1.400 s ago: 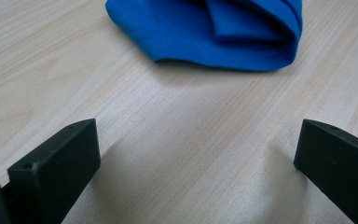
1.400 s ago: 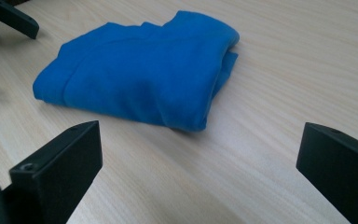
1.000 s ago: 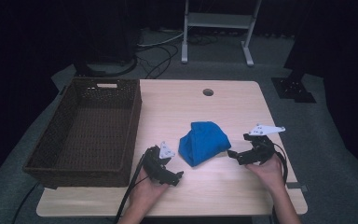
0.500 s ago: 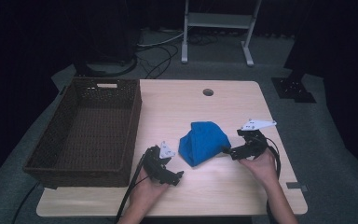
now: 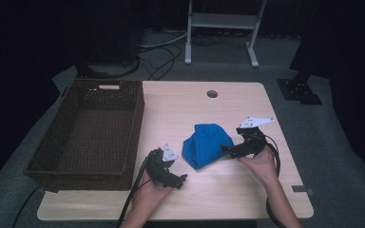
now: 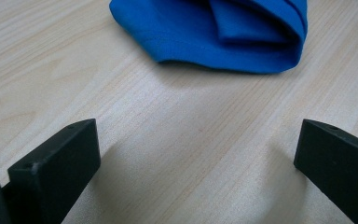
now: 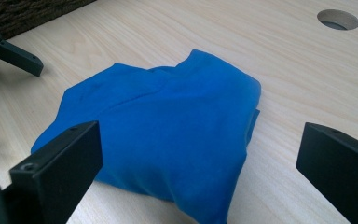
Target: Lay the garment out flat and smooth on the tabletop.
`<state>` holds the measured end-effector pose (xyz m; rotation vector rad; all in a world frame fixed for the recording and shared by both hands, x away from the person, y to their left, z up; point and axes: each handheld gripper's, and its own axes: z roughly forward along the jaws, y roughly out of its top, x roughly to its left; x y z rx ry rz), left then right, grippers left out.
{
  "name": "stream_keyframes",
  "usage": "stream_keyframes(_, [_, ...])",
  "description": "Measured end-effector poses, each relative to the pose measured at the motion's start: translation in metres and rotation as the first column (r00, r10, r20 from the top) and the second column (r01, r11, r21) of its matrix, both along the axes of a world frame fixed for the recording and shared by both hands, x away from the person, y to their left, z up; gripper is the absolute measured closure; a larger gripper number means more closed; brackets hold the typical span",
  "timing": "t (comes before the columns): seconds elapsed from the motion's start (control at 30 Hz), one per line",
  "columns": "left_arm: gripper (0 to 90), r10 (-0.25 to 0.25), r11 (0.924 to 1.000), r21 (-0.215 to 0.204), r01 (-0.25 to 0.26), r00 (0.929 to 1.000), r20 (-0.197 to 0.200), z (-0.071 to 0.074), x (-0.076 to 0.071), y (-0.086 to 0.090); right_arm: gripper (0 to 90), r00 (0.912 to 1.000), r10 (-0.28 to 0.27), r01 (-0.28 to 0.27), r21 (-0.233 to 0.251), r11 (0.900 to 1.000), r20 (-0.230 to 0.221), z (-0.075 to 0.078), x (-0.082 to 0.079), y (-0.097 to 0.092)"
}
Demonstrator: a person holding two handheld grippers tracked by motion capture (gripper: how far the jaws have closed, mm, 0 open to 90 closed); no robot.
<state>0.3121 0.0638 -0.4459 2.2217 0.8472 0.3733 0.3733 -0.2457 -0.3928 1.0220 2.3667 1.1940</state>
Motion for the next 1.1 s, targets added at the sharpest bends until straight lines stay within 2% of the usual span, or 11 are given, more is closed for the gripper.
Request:
stream_keyframes(0.7, [0.0,-0.001,1.0,0.001,0.001,1.0,0.0,0.0,0.0,0.0,0.0,0.9988,0.049,-0.049,-0.005,0.9988,0.009,0.004,0.021,0.034])
stream_keyframes(1.1, [0.0,-0.002,1.0,0.003,0.002,1.0,0.0,0.0,0.0,0.0,0.0,0.999,0.044,-0.044,0.001,0.999,0.01,0.004,0.032,0.038])
